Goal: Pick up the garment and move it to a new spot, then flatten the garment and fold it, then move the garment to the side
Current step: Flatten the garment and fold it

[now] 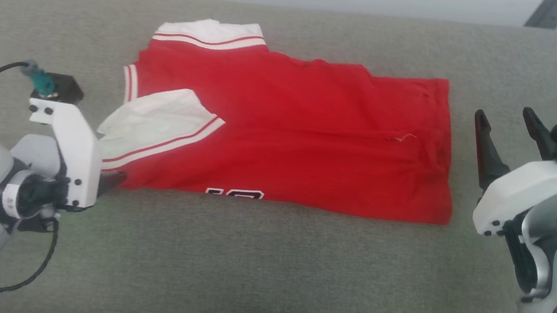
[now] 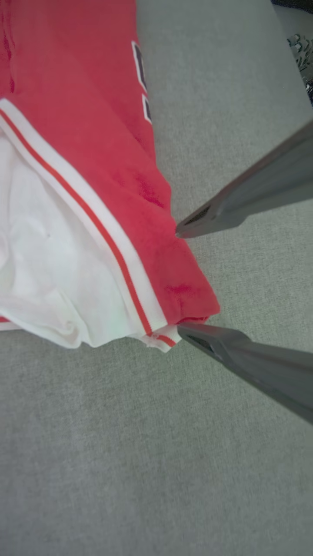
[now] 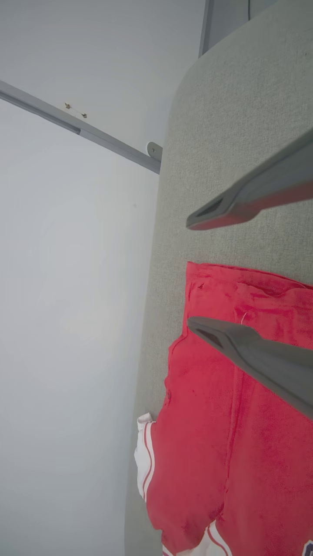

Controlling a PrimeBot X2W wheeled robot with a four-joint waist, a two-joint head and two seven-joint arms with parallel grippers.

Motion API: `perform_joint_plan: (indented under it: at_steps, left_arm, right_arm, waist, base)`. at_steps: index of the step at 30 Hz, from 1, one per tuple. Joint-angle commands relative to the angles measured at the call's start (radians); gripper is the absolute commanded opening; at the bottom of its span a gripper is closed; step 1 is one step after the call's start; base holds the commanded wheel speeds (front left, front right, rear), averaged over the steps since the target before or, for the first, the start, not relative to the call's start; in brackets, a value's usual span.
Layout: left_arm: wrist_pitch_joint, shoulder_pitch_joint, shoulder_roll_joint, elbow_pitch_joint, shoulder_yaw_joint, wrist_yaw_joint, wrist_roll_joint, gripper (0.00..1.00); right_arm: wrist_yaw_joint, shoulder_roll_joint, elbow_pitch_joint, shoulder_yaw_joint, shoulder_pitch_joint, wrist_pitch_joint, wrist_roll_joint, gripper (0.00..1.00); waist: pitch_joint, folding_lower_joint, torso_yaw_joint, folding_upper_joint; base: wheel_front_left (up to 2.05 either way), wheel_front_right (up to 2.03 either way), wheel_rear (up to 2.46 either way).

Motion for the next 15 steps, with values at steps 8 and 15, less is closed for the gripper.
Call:
perform_joint_plan:
  at_steps: [8,15]
  left_arm:
    - [-0.061,0.003,-0.006,0.144,0.007,-0.049,0.008,1.00]
    - [-0.077,-0.017,-0.045,0.261,-0.007,-0.098,0.011,1.00]
  right_arm:
    - [0.000,0.047,-0.070,-0.029,0.072,0.006,-0.010,1.00]
    - [0.000,0.054,-0.081,-0.018,0.088,0.055,0.001,1.00]
  waist:
    - [0.048,0.0000,-0.053,0.0000]
    - [0.062,0.0000,-0.060,0.0000]
  base:
    - [0.00,0.00,0.00]
    - [0.00,0.00,0.00]
